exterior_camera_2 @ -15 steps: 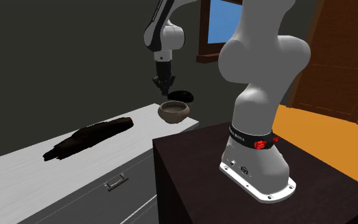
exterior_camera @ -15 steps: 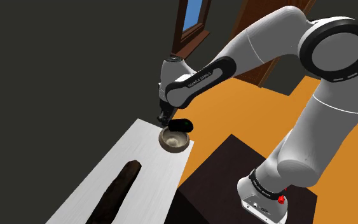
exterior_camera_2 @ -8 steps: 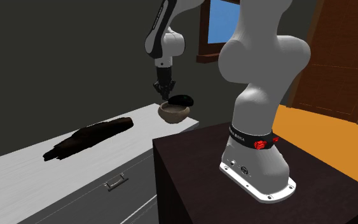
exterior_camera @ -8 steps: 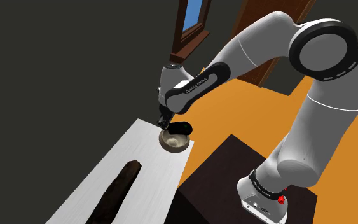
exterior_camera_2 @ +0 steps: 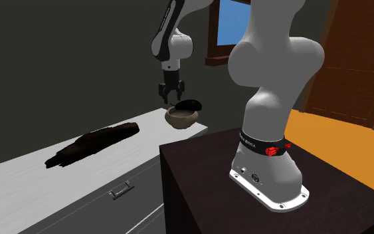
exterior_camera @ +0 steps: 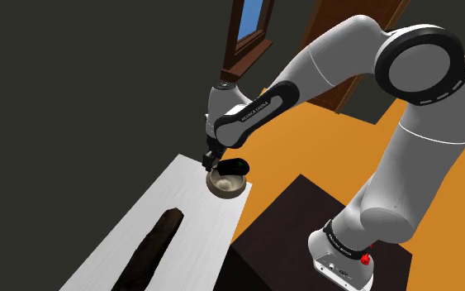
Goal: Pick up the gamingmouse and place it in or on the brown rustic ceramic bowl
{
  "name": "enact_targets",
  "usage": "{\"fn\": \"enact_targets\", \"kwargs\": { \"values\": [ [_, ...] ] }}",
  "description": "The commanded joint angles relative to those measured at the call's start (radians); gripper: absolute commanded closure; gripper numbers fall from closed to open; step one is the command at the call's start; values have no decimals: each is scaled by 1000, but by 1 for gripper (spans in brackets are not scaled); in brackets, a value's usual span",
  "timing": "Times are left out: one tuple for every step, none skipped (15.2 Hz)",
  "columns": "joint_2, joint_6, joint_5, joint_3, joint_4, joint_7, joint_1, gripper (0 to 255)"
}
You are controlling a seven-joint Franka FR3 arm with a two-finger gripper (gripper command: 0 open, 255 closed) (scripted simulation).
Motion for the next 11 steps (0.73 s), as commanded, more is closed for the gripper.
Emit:
{"fn": "enact_targets", "kwargs": {
  "values": [
    [0, 0, 0, 0, 0, 0, 0, 0],
    [0, 0, 0, 0, 0, 0, 0, 0],
    [0, 0, 0, 0, 0, 0, 0, 0],
    [-28, -31, 9, 4, 3, -6, -2, 0],
    [-55, -63, 17, 7, 8, -12, -5, 0],
    [-81, -94, 24, 9, 14, -17, -6, 0],
    [-101, -120, 30, 11, 20, -21, -7, 0],
    [-101, -120, 30, 11, 20, -21, -7, 0],
    [-101, -120, 30, 11, 20, -21, -7, 0],
    [-101, -120, 30, 10, 20, -21, -7, 0],
    [-101, -120, 30, 10, 20, -21, -7, 0]
  ]
}}
